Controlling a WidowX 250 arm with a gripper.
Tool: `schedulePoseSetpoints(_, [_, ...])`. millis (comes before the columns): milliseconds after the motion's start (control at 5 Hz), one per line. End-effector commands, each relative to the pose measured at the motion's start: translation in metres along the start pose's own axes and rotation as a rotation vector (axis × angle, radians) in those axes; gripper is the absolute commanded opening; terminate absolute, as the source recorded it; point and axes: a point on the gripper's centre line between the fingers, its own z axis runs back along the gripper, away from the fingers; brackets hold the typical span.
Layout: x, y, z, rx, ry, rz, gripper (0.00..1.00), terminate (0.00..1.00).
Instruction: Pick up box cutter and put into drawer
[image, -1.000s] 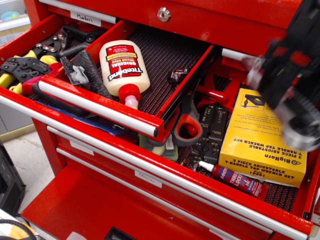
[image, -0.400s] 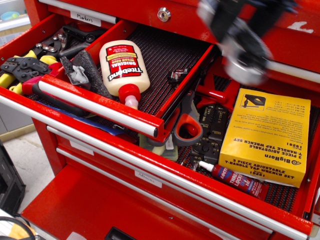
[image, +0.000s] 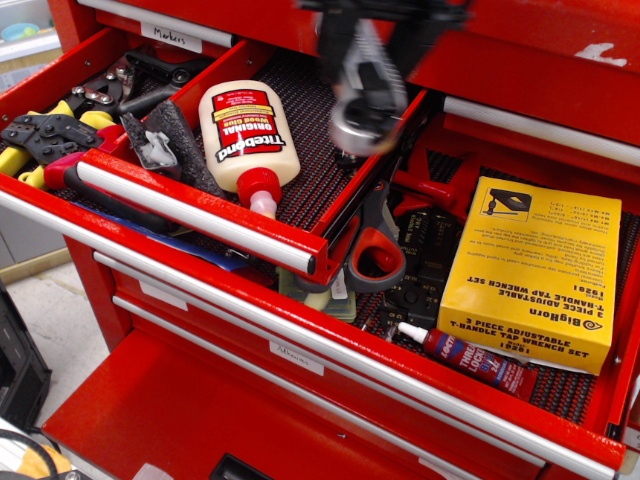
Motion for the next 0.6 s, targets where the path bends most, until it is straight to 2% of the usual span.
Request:
schedulePoseSetpoints(0, [0.0048, -0.0009, 0.0264, -0.063, -0.047, -0.003, 1.00, 0.00])
schedulePoseSetpoints(200, [0.0048, -0.0009, 0.0264, -0.063, -0.047, -0.003, 1.00, 0.00])
schedulePoseSetpoints(400, [0.0048, -0.0009, 0.0264, -0.063, -0.047, -0.003, 1.00, 1.00])
